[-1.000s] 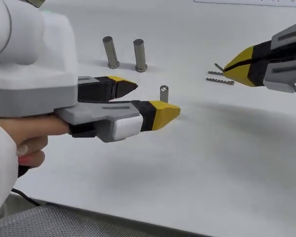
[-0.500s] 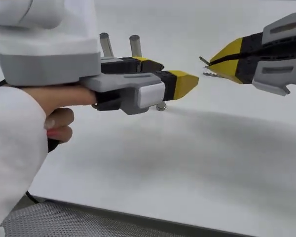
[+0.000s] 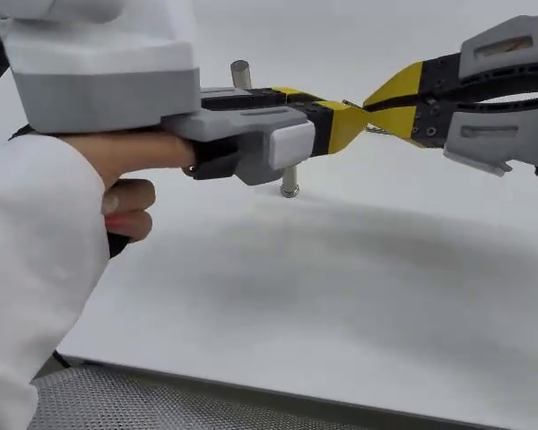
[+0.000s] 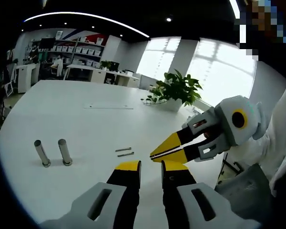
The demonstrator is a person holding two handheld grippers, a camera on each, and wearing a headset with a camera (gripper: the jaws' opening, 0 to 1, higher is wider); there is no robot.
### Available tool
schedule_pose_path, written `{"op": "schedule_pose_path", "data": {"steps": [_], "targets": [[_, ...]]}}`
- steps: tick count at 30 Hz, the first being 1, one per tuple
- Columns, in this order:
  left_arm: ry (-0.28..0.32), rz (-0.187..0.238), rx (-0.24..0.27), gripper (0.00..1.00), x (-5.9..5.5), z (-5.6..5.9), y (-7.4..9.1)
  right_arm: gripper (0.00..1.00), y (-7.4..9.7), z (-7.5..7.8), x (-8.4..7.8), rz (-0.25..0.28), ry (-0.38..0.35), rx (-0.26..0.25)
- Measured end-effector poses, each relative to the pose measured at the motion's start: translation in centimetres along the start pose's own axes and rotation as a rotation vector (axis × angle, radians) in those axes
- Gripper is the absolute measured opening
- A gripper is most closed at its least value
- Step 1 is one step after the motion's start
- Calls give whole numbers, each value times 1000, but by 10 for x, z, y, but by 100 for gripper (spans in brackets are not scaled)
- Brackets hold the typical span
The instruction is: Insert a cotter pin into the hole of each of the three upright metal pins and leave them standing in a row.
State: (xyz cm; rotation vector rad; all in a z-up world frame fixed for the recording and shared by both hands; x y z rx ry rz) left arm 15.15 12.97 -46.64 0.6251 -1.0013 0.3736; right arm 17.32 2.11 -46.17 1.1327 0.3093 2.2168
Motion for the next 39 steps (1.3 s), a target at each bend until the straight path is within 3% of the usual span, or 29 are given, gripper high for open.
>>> {"op": "schedule_pose_path", "data": {"steps": [15,23,30,34,39], "targets": [[114,70,-7,0,2,0,1,0,0,1,6,-7,109,-41],[120,80,-1,0,2,-1,1,0,1,0,8,-14,135,-45],[151,75,-2,0,-1,-1,0,0,0,-1,8,-8,139,-45],[188,95,-6,0,-1,-2,1,0,0,-2,10,-5,147,-47],[191,86,-16,0,-2,-3,3,0,-2,-3,10,-2,148,-43]]}}
Point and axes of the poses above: the centre of the closed fingertips' face, and the gripper's own axes: y roughly backward along the fingers, z roughly to its right, x roughly out of its top, the point moved 7 cm from there along y, roughly backward along the fingers, and after that the axes turned 5 degrees about -x, right-handed, at the moved point
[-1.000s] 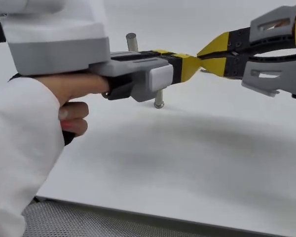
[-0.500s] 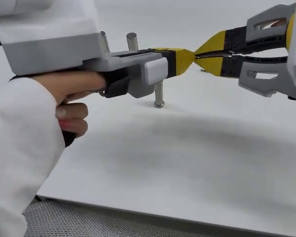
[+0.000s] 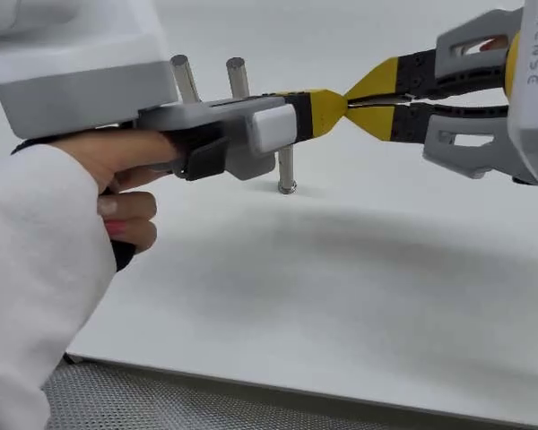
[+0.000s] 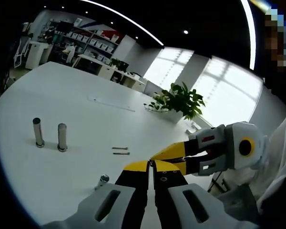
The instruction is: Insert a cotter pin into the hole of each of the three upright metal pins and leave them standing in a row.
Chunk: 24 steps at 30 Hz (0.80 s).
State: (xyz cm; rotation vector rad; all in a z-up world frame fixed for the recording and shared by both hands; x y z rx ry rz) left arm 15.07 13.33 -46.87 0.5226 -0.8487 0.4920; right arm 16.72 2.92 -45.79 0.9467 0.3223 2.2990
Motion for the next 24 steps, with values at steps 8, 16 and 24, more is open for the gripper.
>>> {"op": "schedule_pose_path", "data": {"steps": [8,16,24], "targets": [[0,-8,4,0,-2,-1,2,0,-1,-3,3,-1,11,3],[54,9,6,0,1,-2,9,0,-3,-1,6,54,-58,-1],[69,17,19,0,3,-3,12,0,-6,-1,7,57,-93,-2]]}}
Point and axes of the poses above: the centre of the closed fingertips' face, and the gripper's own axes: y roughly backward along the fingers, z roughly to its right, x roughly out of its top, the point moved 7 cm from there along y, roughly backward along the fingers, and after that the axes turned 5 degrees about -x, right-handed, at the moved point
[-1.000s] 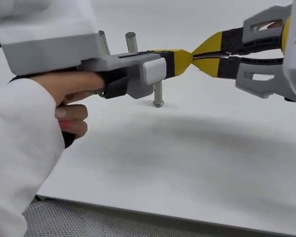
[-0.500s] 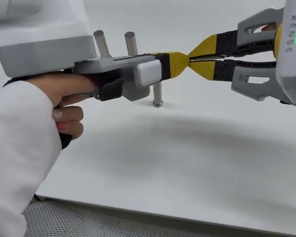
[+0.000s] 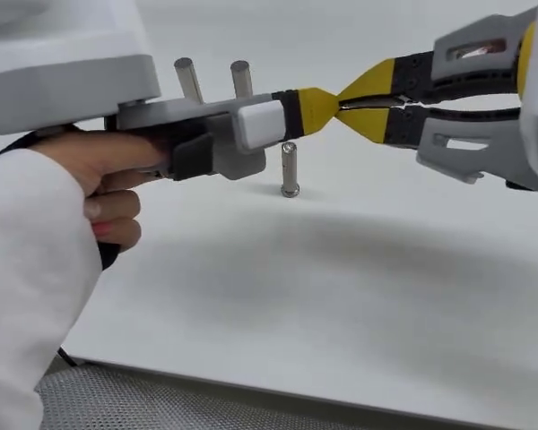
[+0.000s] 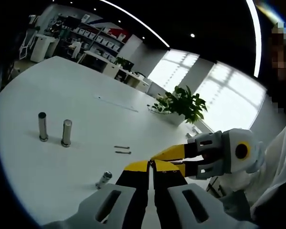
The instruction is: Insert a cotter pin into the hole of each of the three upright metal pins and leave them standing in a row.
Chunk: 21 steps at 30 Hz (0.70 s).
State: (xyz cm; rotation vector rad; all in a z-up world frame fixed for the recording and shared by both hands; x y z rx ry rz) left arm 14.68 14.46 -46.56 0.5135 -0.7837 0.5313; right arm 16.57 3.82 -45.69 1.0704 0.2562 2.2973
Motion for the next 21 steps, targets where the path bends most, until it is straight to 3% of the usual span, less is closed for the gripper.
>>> {"op": "schedule_pose_path", "data": {"steps": [10,14,18,21], "targets": [[-13,0,16,0,1,-3,5,12,-2,-1,-5,-26,-33,-2],[-25,-3,15,0,1,-3,6,17,-3,-1,-11,-31,-87,11],[-47,-12,16,0,1,-2,7,25,-3,-3,-18,-19,-268,49],[-71,-24,13,0,1,-2,7,30,-3,-2,-27,-21,-347,56]]}}
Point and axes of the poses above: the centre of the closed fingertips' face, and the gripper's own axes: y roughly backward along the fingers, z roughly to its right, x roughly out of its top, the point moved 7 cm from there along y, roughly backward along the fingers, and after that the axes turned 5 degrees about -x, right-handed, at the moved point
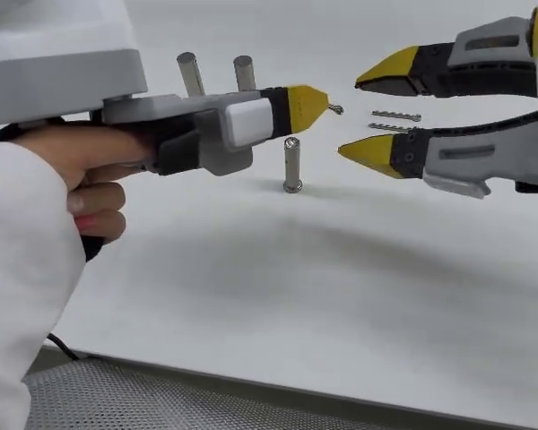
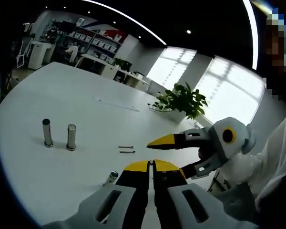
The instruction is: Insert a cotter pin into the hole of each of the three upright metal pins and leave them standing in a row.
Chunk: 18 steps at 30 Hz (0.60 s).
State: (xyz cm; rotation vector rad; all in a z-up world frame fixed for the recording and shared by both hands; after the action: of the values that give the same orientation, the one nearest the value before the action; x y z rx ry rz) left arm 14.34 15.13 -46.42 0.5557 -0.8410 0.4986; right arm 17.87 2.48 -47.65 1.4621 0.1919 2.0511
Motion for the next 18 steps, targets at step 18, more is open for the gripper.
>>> {"op": "schedule_pose_path", "data": {"steps": [18], "targets": [[-135,-42,-2,0,-1,0,6,28,3,-2,-6,165,-488,229]]}}
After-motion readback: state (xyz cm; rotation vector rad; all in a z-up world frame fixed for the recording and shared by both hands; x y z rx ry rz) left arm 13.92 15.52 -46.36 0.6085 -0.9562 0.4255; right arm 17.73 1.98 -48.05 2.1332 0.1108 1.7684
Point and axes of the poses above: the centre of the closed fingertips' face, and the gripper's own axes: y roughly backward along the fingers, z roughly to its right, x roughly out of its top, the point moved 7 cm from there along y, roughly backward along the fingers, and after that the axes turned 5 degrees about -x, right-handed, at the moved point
